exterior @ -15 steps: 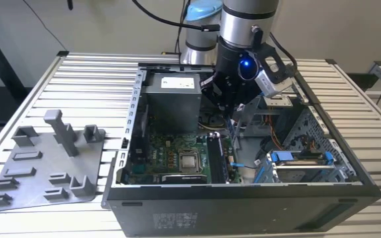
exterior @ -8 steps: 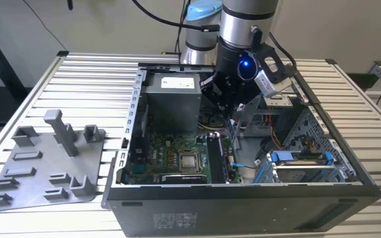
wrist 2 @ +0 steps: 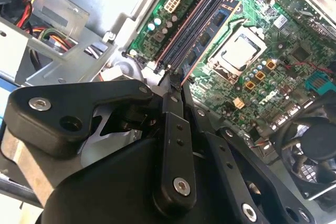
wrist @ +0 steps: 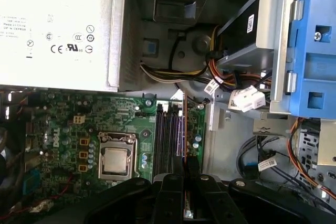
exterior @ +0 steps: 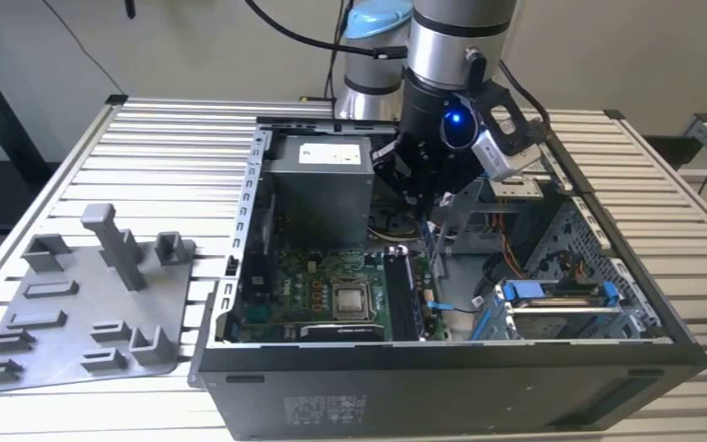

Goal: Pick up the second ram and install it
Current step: 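Insert the second ram into the second slot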

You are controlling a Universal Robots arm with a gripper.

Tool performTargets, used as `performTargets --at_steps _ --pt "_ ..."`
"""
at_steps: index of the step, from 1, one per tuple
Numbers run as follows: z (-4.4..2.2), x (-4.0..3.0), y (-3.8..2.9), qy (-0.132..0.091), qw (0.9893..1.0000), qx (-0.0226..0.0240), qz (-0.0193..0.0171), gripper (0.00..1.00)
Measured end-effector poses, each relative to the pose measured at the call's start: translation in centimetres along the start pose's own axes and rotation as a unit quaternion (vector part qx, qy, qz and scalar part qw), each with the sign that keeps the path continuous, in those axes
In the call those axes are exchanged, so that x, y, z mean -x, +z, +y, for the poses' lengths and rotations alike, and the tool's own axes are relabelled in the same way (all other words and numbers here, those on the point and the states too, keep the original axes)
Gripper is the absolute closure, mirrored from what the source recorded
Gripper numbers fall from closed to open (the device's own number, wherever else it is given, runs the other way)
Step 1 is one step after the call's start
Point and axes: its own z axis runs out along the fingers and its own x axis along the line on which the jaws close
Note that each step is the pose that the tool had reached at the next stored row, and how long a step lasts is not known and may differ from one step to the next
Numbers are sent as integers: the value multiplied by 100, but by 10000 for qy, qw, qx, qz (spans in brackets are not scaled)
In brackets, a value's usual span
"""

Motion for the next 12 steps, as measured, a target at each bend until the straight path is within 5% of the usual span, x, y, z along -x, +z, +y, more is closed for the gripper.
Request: performTargets --at_steps 4,12 --pt "1 0 13 0 10000 3 -1 86" --pt "8 -3 154 0 10000 -5 1 86"
